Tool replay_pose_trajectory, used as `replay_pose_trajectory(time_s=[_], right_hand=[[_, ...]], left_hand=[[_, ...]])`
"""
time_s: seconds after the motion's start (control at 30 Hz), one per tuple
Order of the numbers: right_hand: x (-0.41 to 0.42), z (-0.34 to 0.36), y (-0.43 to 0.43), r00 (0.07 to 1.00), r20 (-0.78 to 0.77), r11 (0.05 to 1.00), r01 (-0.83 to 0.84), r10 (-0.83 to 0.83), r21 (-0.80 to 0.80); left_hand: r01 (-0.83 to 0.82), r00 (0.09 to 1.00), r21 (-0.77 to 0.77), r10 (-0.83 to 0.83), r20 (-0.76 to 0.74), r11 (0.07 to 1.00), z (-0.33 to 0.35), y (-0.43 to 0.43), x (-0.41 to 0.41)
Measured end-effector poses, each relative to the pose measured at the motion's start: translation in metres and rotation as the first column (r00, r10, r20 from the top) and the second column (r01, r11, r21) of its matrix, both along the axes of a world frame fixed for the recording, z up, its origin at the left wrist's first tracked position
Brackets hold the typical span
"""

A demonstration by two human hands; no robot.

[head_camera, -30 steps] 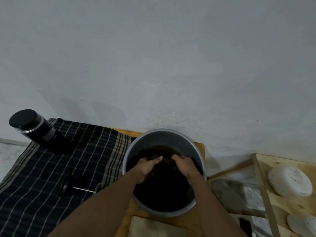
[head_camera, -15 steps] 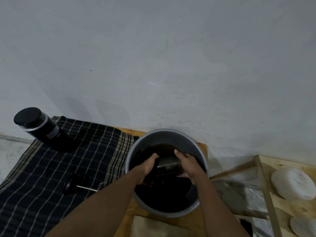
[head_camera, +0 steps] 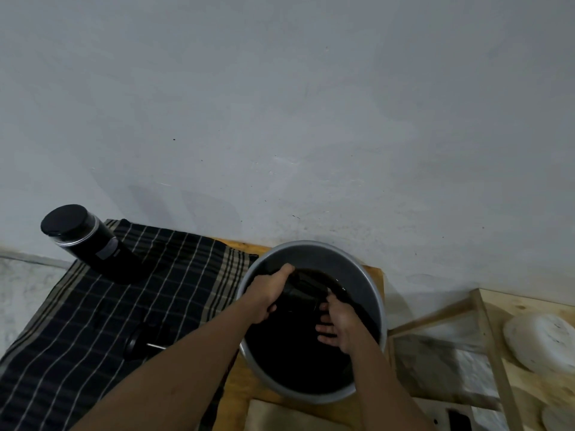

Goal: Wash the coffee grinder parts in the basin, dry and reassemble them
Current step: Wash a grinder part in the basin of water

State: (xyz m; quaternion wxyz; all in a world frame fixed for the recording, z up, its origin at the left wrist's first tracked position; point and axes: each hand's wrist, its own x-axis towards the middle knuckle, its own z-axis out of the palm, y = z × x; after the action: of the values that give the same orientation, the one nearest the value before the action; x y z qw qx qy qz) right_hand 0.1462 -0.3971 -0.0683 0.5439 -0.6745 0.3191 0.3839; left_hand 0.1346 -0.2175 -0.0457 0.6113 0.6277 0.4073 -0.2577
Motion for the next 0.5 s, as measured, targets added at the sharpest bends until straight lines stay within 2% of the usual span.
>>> replay_pose_trajectory(time_s=[0.1, 0.17, 0.23, 0.37, 0.43, 0.5], right_hand=[[-0.003, -0.006, 0.004, 0.974, 0.208, 0.995, 0.097, -0.090, -0.025], [-0.004, -0.009, 0.003, 0.929, 0.368, 0.991, 0.084, -0.042, -0.100], [-0.008, -0.010, -0.001, 0.893, 0.448, 0.984, 0.042, 0.041, -0.174], [-0.016, -0.009, -0.009, 0.907, 0.411, 0.973, 0.011, 0.087, -0.230], [-0.015, -0.010, -0.010, 0.930, 0.367, 0.976, 0.049, 0.033, -0.213], [-0.013, -0.016, -0.014, 0.938, 0.341, 0.964, 0.030, 0.064, -0.265]], left_hand=[[0.050, 0.999, 0.029, -0.050, 0.007, 0.998, -0.002, 0.002, 0.000], [0.067, 0.998, 0.027, -0.067, -0.004, 0.997, -0.007, 0.003, -0.002], [0.061, 0.998, 0.015, -0.061, -0.005, 0.998, -0.014, 0.002, -0.005], [0.092, 0.994, 0.037, -0.090, -0.056, 0.995, -0.034, -0.010, -0.015], [0.113, 0.993, 0.115, -0.110, -0.033, 0.987, -0.043, -0.019, -0.018], [0.130, 0.991, 0.186, -0.135, 0.018, 0.974, -0.049, -0.029, -0.018]])
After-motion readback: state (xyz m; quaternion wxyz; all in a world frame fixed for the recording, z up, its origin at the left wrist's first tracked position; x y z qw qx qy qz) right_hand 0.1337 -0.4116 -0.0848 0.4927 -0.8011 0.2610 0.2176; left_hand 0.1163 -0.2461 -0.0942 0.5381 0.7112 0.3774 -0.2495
